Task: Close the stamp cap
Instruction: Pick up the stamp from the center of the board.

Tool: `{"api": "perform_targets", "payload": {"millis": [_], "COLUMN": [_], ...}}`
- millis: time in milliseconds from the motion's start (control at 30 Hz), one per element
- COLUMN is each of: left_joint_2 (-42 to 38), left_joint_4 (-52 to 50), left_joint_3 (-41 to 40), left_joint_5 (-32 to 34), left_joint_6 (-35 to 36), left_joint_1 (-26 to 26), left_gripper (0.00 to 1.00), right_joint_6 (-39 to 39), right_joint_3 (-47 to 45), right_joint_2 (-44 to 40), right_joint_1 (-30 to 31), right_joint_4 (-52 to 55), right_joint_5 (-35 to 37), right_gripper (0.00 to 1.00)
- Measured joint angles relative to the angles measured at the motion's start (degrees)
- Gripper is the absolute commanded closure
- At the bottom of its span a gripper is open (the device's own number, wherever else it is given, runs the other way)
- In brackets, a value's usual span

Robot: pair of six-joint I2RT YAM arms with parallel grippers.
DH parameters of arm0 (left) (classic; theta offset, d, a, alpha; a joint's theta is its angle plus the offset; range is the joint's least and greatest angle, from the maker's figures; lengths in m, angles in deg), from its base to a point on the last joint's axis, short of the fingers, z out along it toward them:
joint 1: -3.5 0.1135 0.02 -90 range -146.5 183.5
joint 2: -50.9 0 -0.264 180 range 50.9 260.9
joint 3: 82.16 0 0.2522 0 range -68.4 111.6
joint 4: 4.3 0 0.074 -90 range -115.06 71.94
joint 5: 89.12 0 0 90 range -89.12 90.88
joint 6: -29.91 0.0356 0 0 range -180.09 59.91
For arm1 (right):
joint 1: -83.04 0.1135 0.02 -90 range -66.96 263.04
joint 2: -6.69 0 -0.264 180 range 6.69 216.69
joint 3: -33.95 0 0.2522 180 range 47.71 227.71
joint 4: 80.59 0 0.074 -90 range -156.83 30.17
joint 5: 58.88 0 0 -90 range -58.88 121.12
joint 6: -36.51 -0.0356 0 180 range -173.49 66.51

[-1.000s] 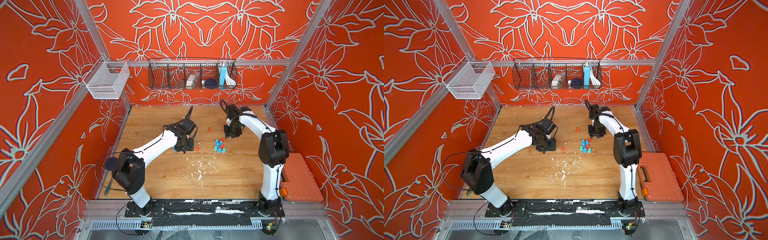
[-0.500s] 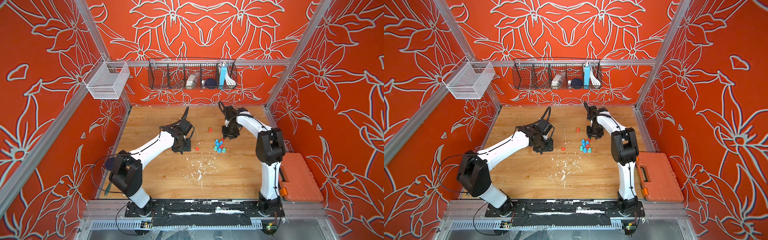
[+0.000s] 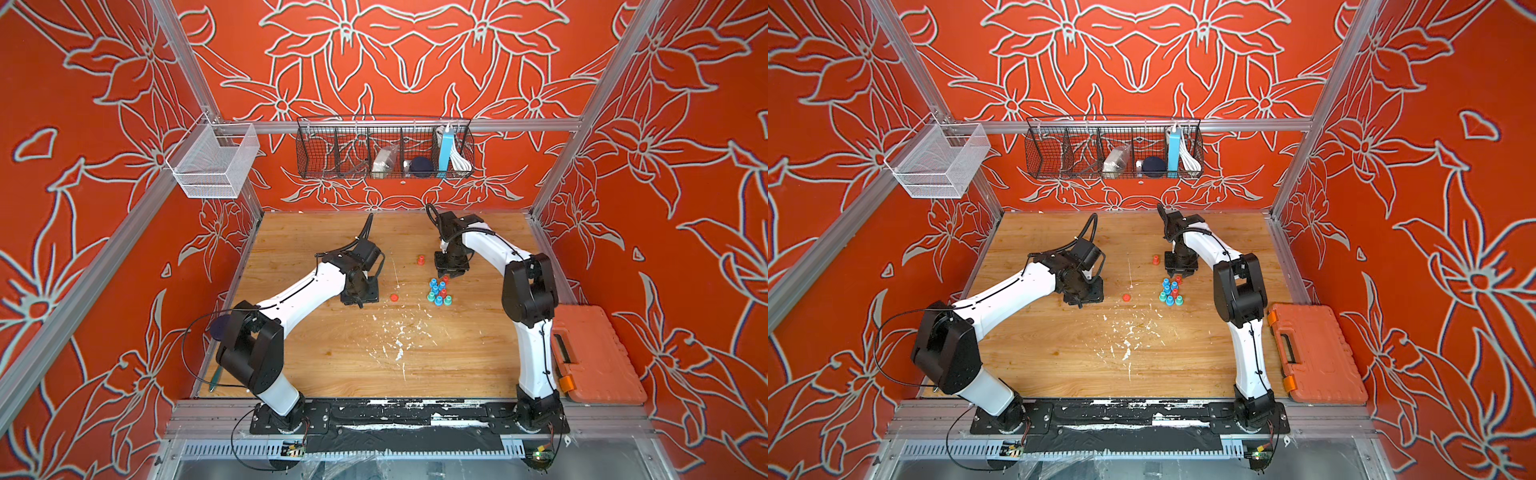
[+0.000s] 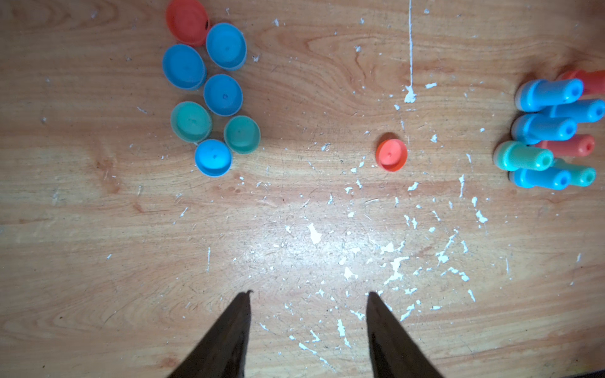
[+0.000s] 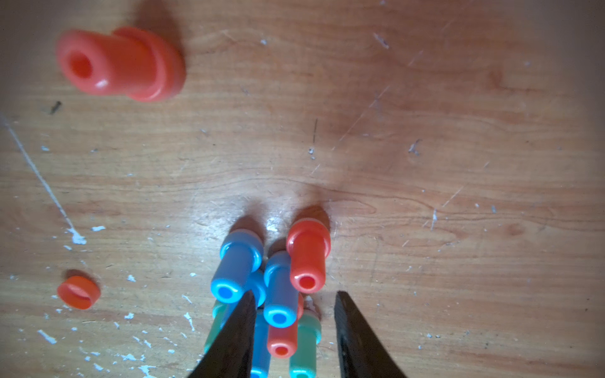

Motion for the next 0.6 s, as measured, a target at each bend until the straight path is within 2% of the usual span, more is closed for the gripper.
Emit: {"api": "perform_targets", "payload": {"millis": [600], "left_joint_2": [-0.13], "left_joint_4": [0.09], "left_joint_3": [-0.50], "left_joint_5": [-0.42], "left_joint_6": [0.00], "left_joint_1": [0.35], "left_gripper": [0.43], "right_joint_6": [-0.17], "right_joint_3": [-0.02], "right_joint_2": [1.20], "right_joint_1": [0.00], "right_joint_4": [-0.44], "right_joint_5": [1.31], "right_gripper": [0.64]}}
